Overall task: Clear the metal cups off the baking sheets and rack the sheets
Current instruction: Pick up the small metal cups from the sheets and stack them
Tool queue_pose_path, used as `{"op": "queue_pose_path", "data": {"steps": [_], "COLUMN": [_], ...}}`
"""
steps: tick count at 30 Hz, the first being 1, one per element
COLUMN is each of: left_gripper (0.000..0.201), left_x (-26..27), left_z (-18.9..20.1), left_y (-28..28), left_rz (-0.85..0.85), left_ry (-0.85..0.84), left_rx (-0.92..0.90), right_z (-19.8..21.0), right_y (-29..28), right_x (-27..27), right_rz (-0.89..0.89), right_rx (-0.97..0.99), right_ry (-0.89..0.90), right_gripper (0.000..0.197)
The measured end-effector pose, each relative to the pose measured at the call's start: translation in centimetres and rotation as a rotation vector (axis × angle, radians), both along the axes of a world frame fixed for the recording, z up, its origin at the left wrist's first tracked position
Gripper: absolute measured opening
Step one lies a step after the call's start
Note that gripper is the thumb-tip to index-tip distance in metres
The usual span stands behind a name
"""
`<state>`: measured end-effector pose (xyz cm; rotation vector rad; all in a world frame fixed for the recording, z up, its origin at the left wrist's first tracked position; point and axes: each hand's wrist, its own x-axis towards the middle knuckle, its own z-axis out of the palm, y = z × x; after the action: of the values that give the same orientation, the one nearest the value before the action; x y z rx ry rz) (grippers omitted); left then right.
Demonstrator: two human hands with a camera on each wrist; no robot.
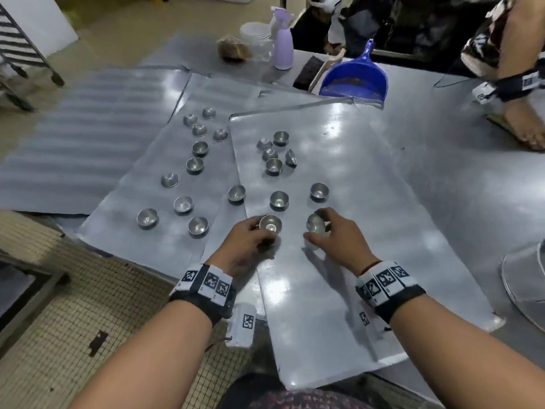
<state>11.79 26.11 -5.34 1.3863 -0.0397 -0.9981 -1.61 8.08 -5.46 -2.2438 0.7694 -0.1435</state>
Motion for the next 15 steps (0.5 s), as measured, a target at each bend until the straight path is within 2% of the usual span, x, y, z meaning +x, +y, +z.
{"op": "queue_pose_path", "data": {"steps": [6,15], "left_gripper": [0.036,0.029], "left_x": [2.2,3.1], "left_z": [-0.2,0.1], "left_y": [0.1,0.8], "left_rz": [-0.112,-0.163], "left_ry": [0.039,0.040], "left_rx": [-0.036,-0.059], "right_z": [1.4,3.1], "right_y": [2.0,3.1], "right_x": [1.9,4.3], "right_rz": [-0.037,0.104], "right_rx": [0.011,-0.068], "right_ry": [-0.066,-0.048], "right_gripper": [0.051,0.056]}}
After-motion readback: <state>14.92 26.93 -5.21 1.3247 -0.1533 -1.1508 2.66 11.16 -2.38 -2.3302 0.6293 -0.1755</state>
